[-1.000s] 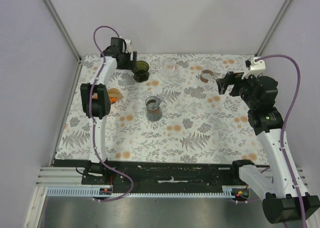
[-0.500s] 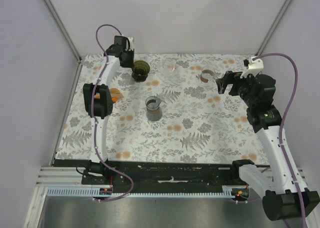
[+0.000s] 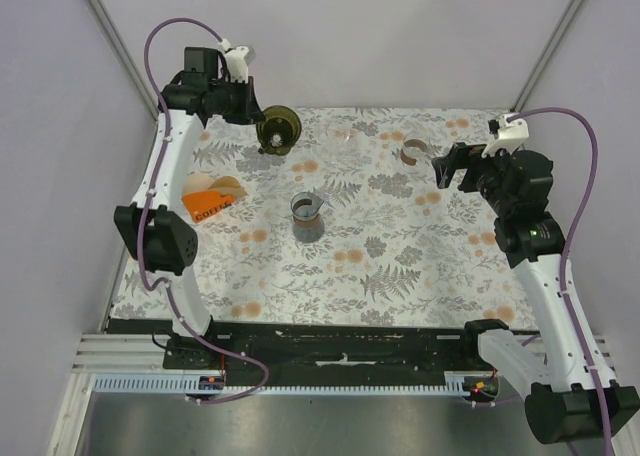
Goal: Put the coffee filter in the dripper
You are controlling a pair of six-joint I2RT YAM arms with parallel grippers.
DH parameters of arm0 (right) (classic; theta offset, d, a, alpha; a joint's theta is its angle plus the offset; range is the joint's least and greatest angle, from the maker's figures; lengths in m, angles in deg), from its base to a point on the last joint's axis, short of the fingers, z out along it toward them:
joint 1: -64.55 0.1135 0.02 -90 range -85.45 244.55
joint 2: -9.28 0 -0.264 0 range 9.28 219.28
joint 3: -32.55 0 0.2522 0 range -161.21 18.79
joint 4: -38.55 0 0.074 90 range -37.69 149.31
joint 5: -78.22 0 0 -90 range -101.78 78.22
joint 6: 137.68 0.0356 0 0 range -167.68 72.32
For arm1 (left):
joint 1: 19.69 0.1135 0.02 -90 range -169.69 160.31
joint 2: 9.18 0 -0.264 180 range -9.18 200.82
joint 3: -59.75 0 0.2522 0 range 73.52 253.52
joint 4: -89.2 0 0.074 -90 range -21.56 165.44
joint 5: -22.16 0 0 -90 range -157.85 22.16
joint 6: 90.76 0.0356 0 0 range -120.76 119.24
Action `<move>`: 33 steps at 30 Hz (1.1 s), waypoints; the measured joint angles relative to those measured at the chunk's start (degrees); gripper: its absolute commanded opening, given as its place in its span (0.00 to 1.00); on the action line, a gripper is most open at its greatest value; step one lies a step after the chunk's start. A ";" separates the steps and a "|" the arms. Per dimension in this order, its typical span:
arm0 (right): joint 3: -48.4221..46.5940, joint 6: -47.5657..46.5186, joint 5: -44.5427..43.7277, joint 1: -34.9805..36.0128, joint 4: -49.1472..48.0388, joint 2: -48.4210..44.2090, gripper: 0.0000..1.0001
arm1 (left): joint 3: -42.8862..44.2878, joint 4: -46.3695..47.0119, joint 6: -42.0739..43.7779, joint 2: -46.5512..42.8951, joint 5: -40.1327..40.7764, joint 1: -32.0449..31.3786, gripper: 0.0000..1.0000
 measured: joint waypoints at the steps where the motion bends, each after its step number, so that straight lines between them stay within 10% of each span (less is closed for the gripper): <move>1: 0.00 0.00 0.02 0.00 0.00 -0.20 0.98 | -0.61 -1.14 0.76 -1.92 -1.73 -0.79 0.02; 27: 0.00 0.00 0.00 0.15 0.07 -2.78 0.98 | -14.47 -16.72 15.10 -6.21 -15.08 -10.05 0.02; 33: 0.00 -0.02 -0.02 0.26 0.44 -3.39 0.98 | -14.47 -16.63 16.00 -6.19 -14.91 -10.05 0.52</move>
